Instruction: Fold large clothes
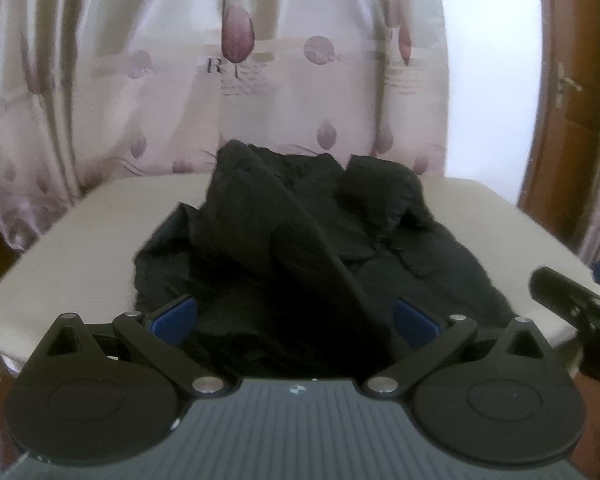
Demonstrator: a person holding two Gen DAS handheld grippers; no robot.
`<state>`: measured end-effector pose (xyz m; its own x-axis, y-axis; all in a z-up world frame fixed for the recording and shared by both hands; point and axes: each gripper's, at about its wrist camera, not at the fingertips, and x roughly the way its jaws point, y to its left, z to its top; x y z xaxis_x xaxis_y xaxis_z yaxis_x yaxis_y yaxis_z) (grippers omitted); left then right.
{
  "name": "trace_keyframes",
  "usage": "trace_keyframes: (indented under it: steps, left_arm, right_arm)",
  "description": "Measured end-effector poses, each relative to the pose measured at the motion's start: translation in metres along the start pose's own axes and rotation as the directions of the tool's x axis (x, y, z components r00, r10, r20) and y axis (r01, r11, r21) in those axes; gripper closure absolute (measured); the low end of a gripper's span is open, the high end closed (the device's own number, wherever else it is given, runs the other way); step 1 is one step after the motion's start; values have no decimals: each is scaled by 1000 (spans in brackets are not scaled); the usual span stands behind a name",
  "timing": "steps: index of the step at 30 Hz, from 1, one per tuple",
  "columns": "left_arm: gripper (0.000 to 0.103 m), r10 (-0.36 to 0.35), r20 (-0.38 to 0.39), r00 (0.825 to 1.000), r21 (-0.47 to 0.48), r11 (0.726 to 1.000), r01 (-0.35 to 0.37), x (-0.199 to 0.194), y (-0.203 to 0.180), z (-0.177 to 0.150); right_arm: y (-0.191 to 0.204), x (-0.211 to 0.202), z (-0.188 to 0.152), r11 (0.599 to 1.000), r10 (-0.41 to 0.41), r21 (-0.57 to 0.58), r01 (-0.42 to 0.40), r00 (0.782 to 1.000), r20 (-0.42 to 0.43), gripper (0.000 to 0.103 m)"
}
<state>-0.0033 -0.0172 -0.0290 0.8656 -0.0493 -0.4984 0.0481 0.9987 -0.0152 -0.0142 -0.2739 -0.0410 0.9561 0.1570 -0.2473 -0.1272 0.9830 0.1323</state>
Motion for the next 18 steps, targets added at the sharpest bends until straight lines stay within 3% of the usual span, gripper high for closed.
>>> trace_keyframes:
  steps: [6,12,14,15,16,17,18]
  left_arm:
    - [0,-105,-63,993,-70,992,100,8,9,-13]
    - [3,-125,-91,988,-62,991,120,27,1,-14]
    - [14,-123,-101,987,-39,992,119,35,-4,-13]
    - [32,-126,-107,986,-24,992,125,38,-6,-13]
    - [63,-126,-114,986,2,992,127,43,-8,-12]
    - [82,-118,-139,983,30,992,123,49,-10,-11]
    - [92,-107,-163,981,36,993,114,54,-7,-8]
  right_arm:
    - [-2,3,-2,1000,-13,22,13,1000,-3,0]
    - [-6,6,-6,1000,-16,24,16,1000,-19,0]
    - [-9,7,-7,999,-22,31,23,1000,-21,0]
    - [-11,8,-8,999,-26,35,27,999,-24,0]
    - [-13,9,-8,999,-30,40,31,999,-29,0]
    - [-15,11,-8,998,-34,44,36,999,-34,0]
    - [-16,12,-9,998,-38,49,40,998,-39,0]
